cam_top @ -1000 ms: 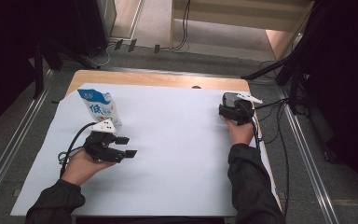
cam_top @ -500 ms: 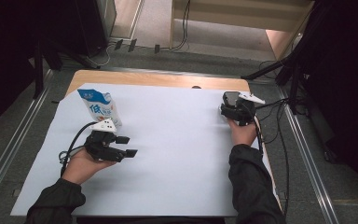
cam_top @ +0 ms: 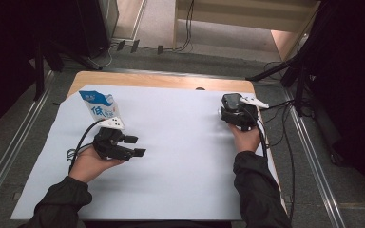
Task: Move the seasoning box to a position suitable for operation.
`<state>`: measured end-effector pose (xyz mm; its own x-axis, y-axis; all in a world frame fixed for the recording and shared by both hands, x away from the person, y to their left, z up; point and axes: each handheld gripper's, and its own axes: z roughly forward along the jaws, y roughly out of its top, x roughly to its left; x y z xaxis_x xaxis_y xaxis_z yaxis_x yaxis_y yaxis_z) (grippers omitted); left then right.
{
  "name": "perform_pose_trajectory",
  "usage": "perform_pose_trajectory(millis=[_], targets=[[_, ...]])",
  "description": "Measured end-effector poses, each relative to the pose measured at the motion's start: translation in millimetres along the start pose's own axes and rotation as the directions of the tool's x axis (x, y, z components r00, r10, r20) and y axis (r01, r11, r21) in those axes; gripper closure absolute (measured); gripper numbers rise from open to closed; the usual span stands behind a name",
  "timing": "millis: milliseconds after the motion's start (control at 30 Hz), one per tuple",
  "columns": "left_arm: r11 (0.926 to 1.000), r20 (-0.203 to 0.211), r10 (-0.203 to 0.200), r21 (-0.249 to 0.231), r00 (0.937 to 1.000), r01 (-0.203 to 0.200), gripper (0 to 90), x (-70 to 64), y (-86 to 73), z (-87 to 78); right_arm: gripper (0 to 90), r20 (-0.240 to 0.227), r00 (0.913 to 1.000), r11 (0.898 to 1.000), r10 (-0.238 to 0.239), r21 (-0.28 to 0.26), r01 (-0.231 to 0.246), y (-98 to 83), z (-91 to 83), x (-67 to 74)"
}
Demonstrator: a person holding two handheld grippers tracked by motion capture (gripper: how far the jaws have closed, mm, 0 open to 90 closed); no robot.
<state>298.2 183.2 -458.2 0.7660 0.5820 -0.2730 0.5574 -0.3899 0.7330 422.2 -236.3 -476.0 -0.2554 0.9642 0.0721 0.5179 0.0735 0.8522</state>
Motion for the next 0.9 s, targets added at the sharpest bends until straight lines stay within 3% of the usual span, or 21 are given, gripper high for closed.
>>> perform_pose_trajectory(millis=[400,900], targets=[[0.9999,-0.007,0.011,0.007,0.9999,-0.011,35.9,3.4,9.3,8.5,16.3,-0.084,0.9959,0.999,-0.034,0.0,0.034,-5.2,-15.2,31.8],[0.9999,-0.028,0.009,0.009,0.9996,-0.009,36.2,9.3,13.2,11.1,16.2,-0.18,0.9808,0.997,-0.076,-0.001,0.077,-17.7,-36.9,77.1]])
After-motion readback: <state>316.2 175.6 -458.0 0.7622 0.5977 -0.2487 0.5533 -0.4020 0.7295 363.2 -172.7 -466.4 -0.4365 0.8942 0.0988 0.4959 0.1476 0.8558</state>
